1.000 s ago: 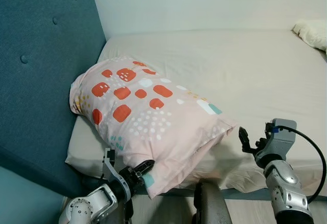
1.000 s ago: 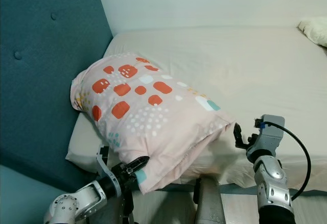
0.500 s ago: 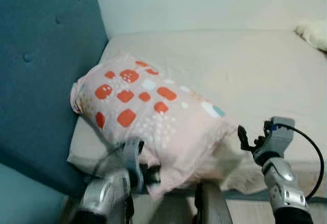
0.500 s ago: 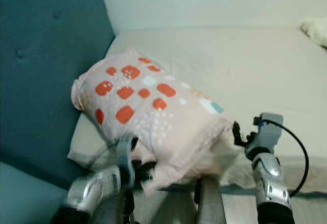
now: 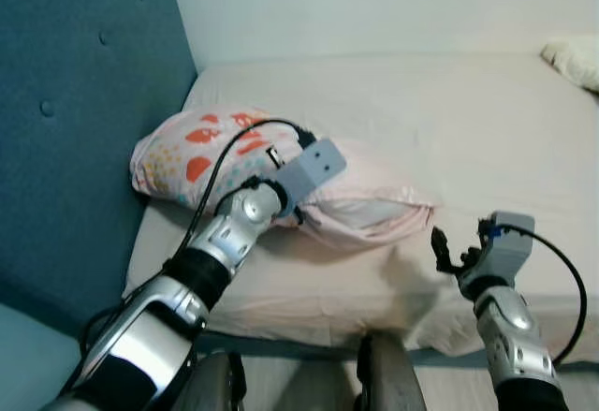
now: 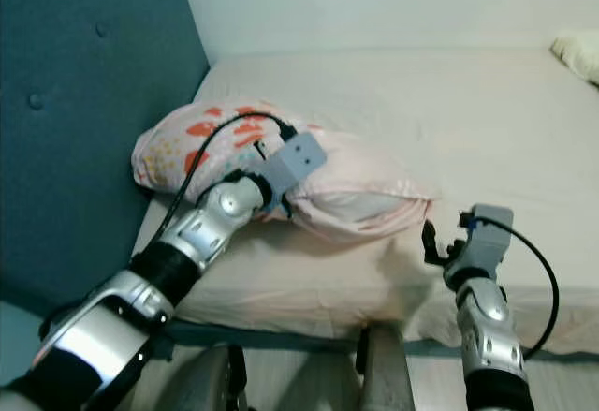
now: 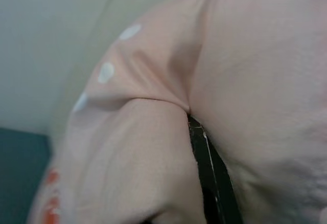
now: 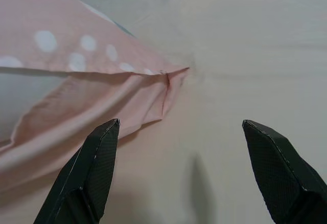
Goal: Clean up the room
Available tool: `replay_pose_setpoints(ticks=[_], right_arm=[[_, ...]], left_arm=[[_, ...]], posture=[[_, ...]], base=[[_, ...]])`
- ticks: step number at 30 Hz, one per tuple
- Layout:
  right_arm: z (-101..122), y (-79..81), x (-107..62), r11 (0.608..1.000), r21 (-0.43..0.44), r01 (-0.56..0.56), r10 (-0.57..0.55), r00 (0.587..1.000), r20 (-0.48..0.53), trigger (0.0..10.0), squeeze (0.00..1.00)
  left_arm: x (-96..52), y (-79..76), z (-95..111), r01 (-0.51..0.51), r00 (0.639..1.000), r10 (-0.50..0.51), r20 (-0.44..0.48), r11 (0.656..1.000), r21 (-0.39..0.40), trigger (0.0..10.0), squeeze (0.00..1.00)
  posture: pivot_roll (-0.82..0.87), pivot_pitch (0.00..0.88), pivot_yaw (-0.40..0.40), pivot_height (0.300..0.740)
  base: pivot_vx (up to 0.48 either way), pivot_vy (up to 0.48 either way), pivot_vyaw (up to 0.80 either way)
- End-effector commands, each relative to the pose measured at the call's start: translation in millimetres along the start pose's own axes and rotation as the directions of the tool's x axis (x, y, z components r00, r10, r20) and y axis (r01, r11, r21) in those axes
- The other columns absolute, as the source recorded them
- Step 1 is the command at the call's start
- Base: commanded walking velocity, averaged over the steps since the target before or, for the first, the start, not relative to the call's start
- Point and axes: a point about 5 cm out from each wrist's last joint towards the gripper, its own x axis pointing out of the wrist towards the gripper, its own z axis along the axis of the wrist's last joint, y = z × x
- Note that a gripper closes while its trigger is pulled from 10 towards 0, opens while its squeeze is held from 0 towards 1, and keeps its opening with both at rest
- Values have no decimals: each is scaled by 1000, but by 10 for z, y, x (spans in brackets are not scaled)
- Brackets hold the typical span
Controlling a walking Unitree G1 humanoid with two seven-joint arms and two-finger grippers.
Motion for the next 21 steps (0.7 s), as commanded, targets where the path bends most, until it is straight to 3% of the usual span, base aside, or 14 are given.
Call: replay_pose_setpoints(ticks=[1,5,9,11,14,15,17,19,20,21], right_arm=[[-36,-36,-47,1000,7,20,-20,1000,3,10000,0],[-41,-43,-54,1000,5,24,-24,1000,4,10000,0],[-44,-34,-57,1000,5,24,-24,1000,5,10000,0],[-46,-17,-63,1000,5,20,-20,1000,5,10000,0],[-46,-11,-66,1000,5,20,-20,1000,5,10000,0],[-52,-7,-77,1000,5,21,-21,1000,4,10000,0],[-52,-7,-77,1000,5,21,-21,1000,4,10000,0],[-58,-7,-87,1000,5,23,-23,1000,2,10000,0],[-58,-7,-87,1000,5,23,-23,1000,2,10000,0],[-63,-10,-93,1000,5,24,-24,1000,1,10000,0]], left_arm=[[-53,150,-223,-44,995,51,-82,996,83,0,0],[-182,397,-579,-95,971,132,-200,978,184,0,0],[-291,550,-780,-120,945,187,-267,961,248,0,0],[-465,747,-1022,-153,895,255,-366,947,283,0,0],[-522,801,-1091,-162,877,272,-396,943,289,0,0],[-664,851,-1276,-157,828,278,-486,948,275,0,0],[-664,851,-1276,-157,828,278,-486,948,275,0,0],[-812,867,-1450,-148,780,268,-566,957,249,0,0],[-812,867,-1450,-148,780,268,-566,957,249,0,0],[-908,866,-1553,-142,754,251,-607,965,222,0,0]], posture=[[-87,202,57,596],[-86,205,56,596],[-91,210,56,596],[-94,216,57,596],[-96,217,58,596],[-98,223,59,596],[-98,223,59,596],[-102,228,59,596],[-102,228,59,596],[-99,231,57,596]], base=[[0,0,0],[0,0,0],[0,0,0],[0,0,0],[0,0,0],[0,0,0],[0,0,0],[0,0,0],[0,0,0],[0,0,0]])
